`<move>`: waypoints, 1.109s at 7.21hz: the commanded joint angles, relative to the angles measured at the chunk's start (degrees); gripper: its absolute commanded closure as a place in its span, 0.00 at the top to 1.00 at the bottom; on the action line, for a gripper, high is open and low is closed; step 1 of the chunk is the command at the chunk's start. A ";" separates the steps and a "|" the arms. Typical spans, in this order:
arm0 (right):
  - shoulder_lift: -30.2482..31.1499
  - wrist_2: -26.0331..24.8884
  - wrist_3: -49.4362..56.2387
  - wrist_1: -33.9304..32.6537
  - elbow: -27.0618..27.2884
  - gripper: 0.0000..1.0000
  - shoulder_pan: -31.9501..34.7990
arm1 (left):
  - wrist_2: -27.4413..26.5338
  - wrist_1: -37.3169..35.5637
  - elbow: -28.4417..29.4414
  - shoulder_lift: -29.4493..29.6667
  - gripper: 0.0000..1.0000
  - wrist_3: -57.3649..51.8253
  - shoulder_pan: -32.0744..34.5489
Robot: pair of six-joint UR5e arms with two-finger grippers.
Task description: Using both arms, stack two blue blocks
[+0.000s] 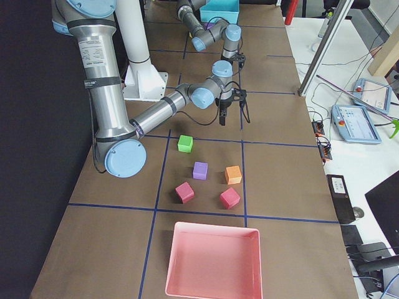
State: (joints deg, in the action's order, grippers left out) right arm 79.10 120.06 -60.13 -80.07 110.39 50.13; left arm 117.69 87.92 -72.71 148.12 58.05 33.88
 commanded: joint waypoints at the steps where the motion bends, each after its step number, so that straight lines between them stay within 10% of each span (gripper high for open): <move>1: 0.00 0.00 0.01 0.00 -0.26 1.00 -0.03 | 0.00 2.94 -0.07 -0.73 0.51 0.83 -0.13; 4: 0.00 0.00 0.01 0.00 -0.43 1.00 -0.03 | 0.00 3.14 -0.33 -1.08 0.56 1.28 -0.21; 6: -0.09 0.00 -0.07 0.00 -0.43 1.00 -0.03 | 0.00 3.05 -0.42 -1.26 1.00 1.28 -0.13; 8: -0.09 0.00 -0.07 0.00 -0.43 1.00 -0.12 | 0.09 2.79 -1.29 -1.26 1.00 1.37 -0.13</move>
State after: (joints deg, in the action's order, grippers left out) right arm 79.02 120.06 -60.16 -80.07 109.96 50.06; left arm 117.71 90.91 -73.38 146.89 59.38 33.70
